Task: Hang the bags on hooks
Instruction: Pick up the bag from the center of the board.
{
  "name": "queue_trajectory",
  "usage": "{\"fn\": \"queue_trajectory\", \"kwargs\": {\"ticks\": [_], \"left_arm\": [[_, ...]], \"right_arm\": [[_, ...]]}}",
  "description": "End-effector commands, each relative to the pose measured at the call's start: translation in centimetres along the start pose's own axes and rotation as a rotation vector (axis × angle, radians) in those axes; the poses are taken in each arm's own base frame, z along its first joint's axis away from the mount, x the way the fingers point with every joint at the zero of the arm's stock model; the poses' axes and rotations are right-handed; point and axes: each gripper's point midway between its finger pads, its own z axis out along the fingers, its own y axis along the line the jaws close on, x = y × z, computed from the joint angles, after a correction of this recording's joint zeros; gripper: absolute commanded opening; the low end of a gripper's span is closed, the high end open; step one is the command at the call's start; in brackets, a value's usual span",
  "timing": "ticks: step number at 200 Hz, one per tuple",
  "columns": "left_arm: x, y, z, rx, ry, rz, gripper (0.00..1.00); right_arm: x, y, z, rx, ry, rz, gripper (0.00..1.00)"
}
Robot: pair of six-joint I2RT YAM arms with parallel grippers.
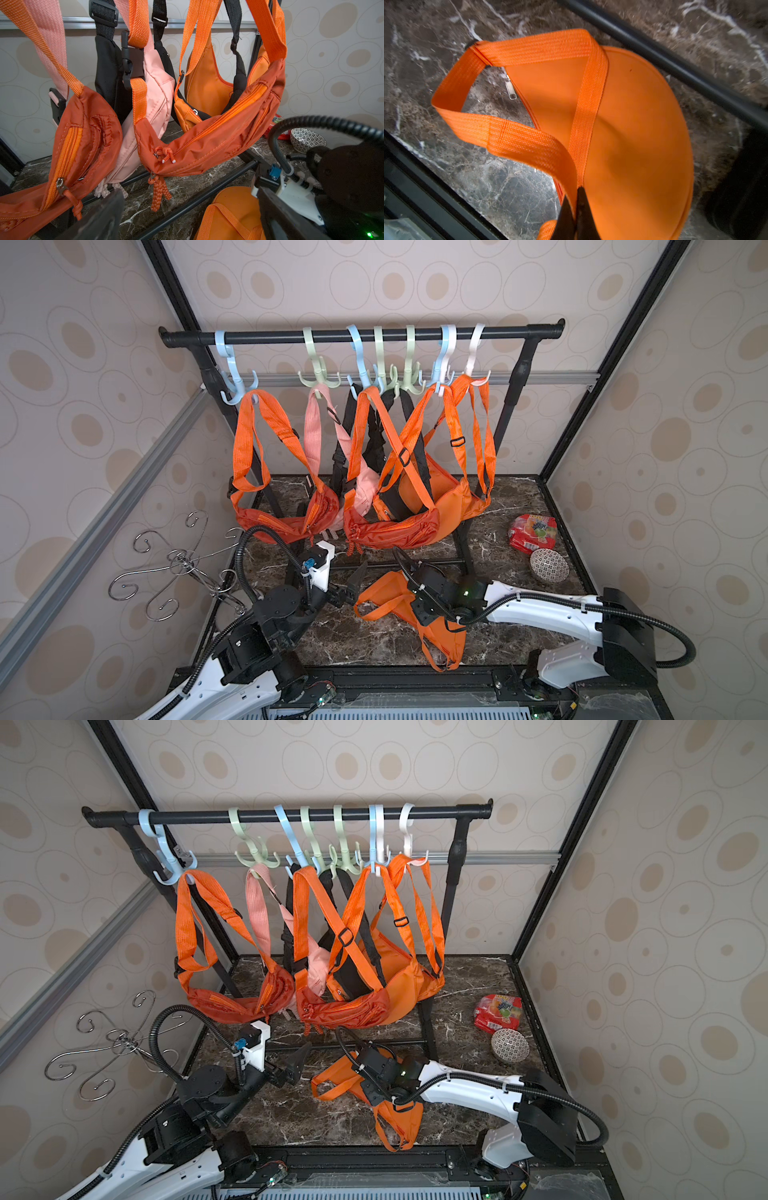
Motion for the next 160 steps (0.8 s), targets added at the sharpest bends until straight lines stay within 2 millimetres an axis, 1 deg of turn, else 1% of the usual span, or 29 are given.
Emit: {"fn": "queue_trajectory", "kwargs": {"ticks": [1, 6, 16, 25, 49, 68, 87, 112, 135, 160], "left_arm": [[-1.6, 0.3, -0.4, -0.008, -0.038, 0.005, 1.0], [-1.6, 0.2, -0.4, -0.007, -0.038, 0.005, 1.0], [-1.5, 0.1, -0.3, -0.002, -0.036, 0.006, 1.0], [-1.4, 0.0, -0.2, 0.001, -0.032, 0.006, 1.0], [-1.3, -0.1, 0.0, 0.007, -0.022, 0.01, 1.0], [-1.3, -0.1, -0.1, 0.006, -0.022, 0.011, 1.0], [-1.3, 0.1, -0.3, 0.001, -0.024, 0.009, 1.0], [-1.3, 0.2, -0.5, -0.002, -0.025, 0.007, 1.0], [-1.2, 0.3, -0.5, -0.004, -0.025, 0.006, 1.0], [-1.1, 0.2, -0.5, -0.003, -0.022, 0.007, 1.0]], "right_arm": [[-0.4, -1.4, -1.1, 0.061, -0.015, -0.034, 0.0], [-0.4, -1.6, -1.1, 0.068, -0.018, -0.037, 0.01], [-0.2, -1.6, -0.8, 0.068, -0.012, -0.045, 0.11], [0.3, -1.1, 0.0, 0.05, 0.011, -0.056, 0.2], [2.1, -0.1, 2.4, 0.021, 0.125, -0.054, 0.28], [3.4, 0.3, 4.2, 0.01, 0.175, -0.044, 0.3], [4.2, 0.4, 5.4, 0.009, 0.19, -0.039, 0.32], [5.1, 0.1, 6.4, 0.028, 0.223, -0.05, 0.34], [5.9, -0.1, 7.3, 0.035, 0.25, -0.054, 0.39], [6.7, -0.1, 8.1, 0.034, 0.275, -0.048, 0.42]]}}
